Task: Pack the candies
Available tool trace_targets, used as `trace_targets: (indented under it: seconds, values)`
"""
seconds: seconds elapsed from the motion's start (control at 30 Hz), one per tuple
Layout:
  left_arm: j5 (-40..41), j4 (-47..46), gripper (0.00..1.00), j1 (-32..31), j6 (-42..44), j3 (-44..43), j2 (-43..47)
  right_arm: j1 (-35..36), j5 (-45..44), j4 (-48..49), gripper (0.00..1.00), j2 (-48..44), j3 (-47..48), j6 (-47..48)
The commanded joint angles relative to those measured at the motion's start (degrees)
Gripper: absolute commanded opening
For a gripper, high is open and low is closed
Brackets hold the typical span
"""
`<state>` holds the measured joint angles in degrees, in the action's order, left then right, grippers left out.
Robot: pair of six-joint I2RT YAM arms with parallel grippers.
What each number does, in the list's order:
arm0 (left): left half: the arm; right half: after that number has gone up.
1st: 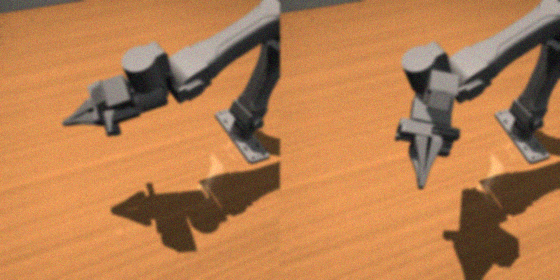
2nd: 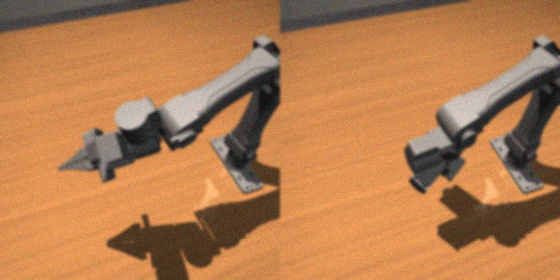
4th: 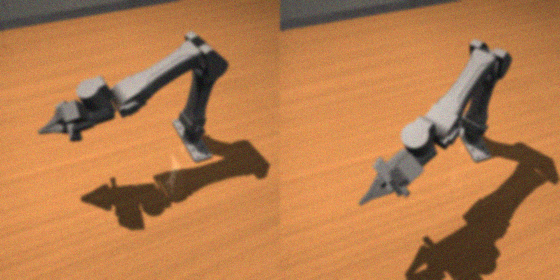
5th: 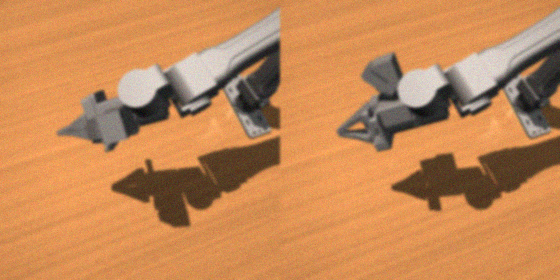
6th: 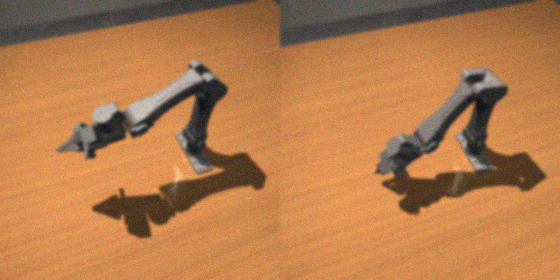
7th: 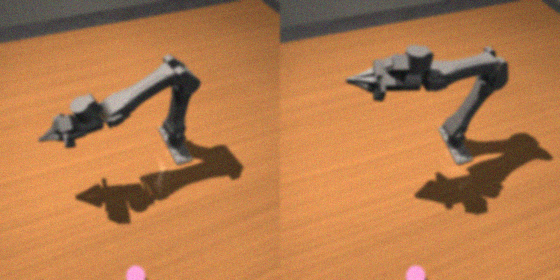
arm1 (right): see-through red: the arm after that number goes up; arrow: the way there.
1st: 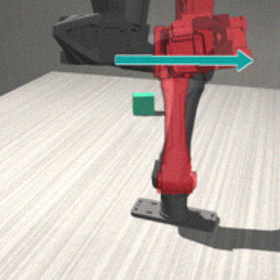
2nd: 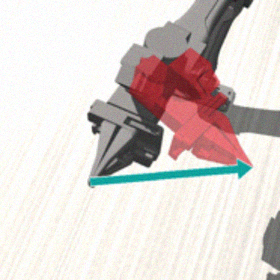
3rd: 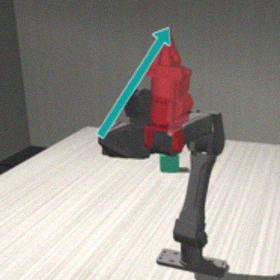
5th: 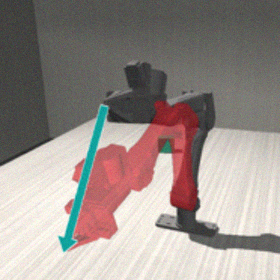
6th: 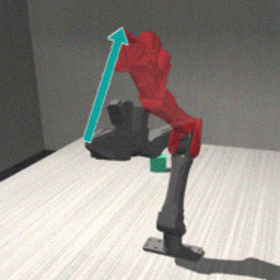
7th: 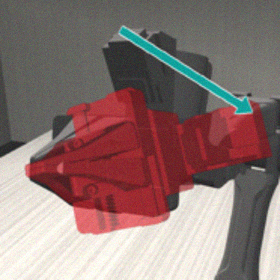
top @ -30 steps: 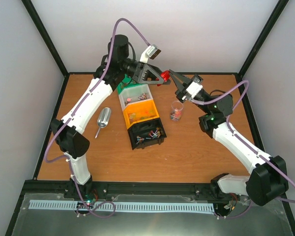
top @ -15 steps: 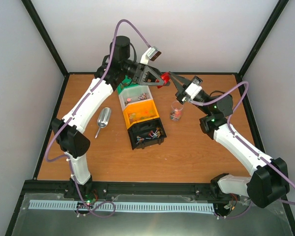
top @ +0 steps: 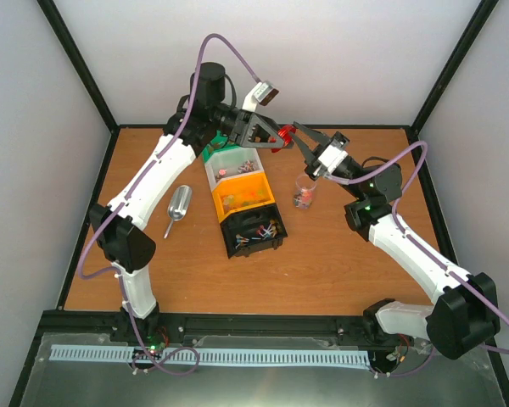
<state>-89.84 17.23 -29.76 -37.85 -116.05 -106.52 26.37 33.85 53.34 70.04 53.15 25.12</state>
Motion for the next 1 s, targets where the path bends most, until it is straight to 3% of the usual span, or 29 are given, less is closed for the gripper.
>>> trace_targets:
  seconds: [0.0,0.1,0.23,0.37,0.5,0.63,0.77,0.97]
  values:
    - [-2.1,0.6,0.68,-0.4,0.9,-1.3,0.1,0.6,1.3,1.8,0.29,-0.8,-0.1,1.3]
    - [-1.5,0.6,0.68,-0.3,1.0,-0.8,0.2,0.6,1.6,-0.2,0.49,-1.4,-0.1,2.0]
    - [0.3,0.5,0.67,0.5,1.8,0.3,0.6,0.6,1.6,-4.2,0.66,-3.2,-0.9,3.9]
    - [3.2,0.4,0.62,2.0,3.4,2.3,1.1,0.5,-0.2,-11.3,0.74,-5.8,-1.5,4.5]
    - [6.3,2.1,0.61,3.2,6.0,3.1,1.3,0.4,-0.9,-20.1,0.91,-8.3,-1.4,4.9]
    - [11.4,11.7,0.59,4.4,13.9,1.4,0.5,-3.0,-2.5,-28.6,0.95,-9.3,-1.9,-0.5]
    - [18.0,23.9,0.60,5.3,26.3,-1.6,-0.3,-9.8,1.2,-38.2,0.96,-7.6,-2.2,-4.0]
    - [25.7,30.9,0.60,5.9,35.1,-2.2,-0.5,-21.3,9.5,-45.1,1.00,-1.1,-6.9,-2.6]
